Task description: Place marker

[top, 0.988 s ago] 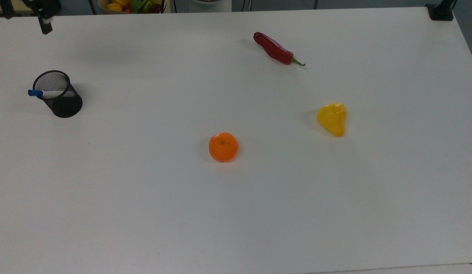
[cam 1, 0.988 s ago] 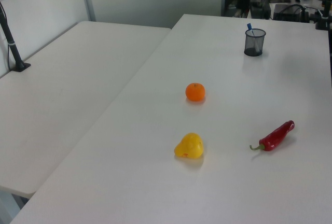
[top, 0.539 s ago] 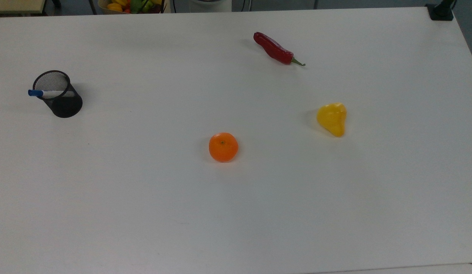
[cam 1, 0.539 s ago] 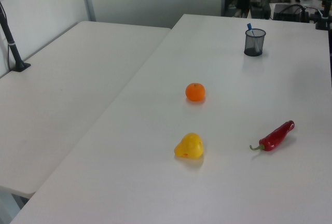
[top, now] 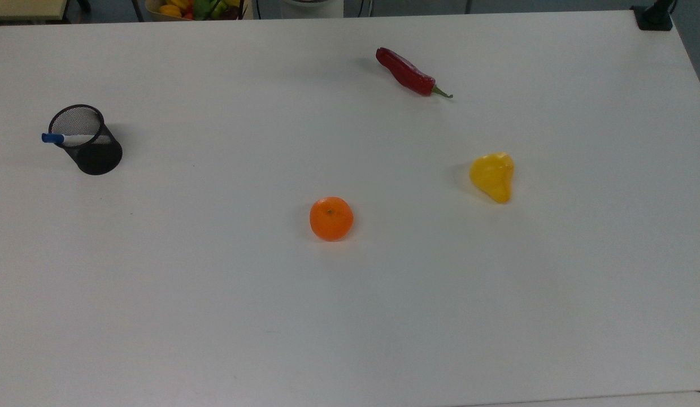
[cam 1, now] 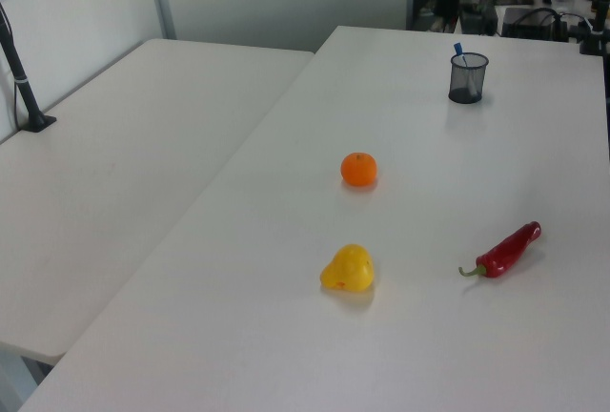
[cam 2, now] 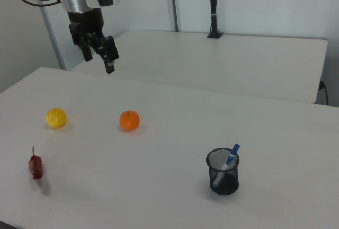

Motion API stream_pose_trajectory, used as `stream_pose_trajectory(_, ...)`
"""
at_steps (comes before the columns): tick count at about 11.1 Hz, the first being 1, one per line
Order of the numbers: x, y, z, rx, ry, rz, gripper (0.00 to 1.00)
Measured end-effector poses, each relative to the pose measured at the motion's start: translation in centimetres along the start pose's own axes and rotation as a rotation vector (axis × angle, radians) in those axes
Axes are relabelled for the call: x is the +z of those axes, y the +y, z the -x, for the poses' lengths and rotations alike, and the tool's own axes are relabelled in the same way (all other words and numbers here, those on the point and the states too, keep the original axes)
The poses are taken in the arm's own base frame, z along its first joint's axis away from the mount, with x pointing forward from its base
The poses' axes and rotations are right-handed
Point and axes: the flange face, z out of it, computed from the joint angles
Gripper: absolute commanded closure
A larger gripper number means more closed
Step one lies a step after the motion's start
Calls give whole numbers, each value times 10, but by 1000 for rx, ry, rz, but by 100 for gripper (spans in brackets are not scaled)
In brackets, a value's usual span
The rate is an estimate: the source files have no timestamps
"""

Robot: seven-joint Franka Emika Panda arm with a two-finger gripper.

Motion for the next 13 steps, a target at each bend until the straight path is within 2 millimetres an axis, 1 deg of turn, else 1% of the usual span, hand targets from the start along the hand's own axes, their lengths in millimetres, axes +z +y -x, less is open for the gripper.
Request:
stream_pose_trajectory(2,14,-30,3,-71,-26,12,0)
stream_pose_trajectory(4,34,-46,2,-180,-33,32,0)
stream_pose_trajectory(6,50,-43,-7,-313,-3,68,0)
stream_pose_trajectory(7,53,-36,-11,-357,3,75,0)
stream_pose_trajectory(9,53,-21,-14,-395,3,77,0)
stream_pose_trajectory(10,53,-19,-15,-395,3,77,0)
stream_pose_trajectory(13,54,-24,-14,-404,2,76,0)
